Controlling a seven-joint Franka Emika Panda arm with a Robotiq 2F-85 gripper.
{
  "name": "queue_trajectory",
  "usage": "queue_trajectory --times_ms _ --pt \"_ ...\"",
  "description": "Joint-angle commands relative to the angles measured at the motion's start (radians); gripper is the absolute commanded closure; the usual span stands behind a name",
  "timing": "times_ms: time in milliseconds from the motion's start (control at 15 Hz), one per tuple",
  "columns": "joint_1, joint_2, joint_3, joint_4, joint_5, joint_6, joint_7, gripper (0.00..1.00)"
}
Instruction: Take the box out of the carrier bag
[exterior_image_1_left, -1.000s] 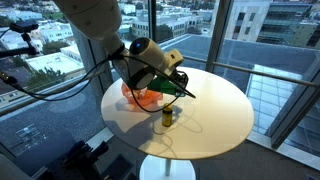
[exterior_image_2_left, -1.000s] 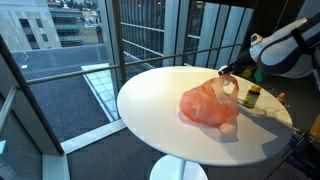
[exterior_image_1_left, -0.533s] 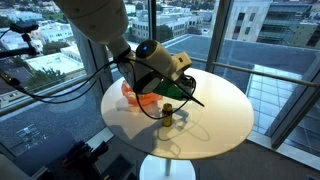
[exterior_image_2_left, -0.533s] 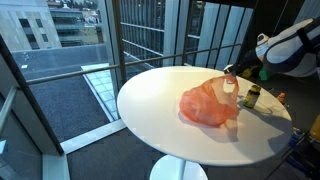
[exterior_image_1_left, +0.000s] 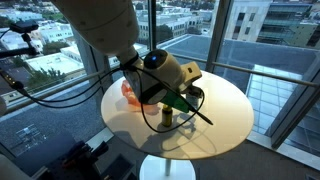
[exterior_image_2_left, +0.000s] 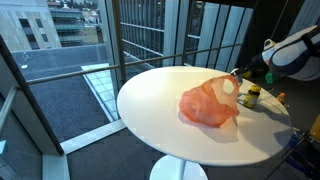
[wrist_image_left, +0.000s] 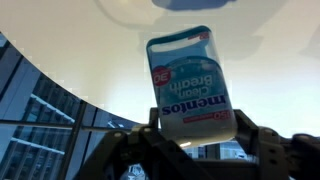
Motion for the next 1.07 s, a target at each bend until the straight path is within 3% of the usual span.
queue_trajectory --times_ms 0,467,533,600,667,933,1000 --pt "-0.062 0.052 0.043 0.023 -0.036 0.000 0.015 0.53" --pt "-0.122 0.115 0.080 0.024 -0.061 0.000 0.007 0.53" --pt "-0.081 0.105 0.006 0.024 -0.210 0.000 0.158 0.53" --pt "-0.089 0.112 0.006 0.028 -0.247 0.000 0.178 0.53" --pt "-0.137 0.131 0.067 0.026 -0.184 0.000 0.103 0.53" --pt "-0.168 0.146 0.084 0.027 -0.206 0.000 0.123 0.53" --pt "-0.140 0.135 0.032 0.031 -0.317 0.000 0.238 0.53"
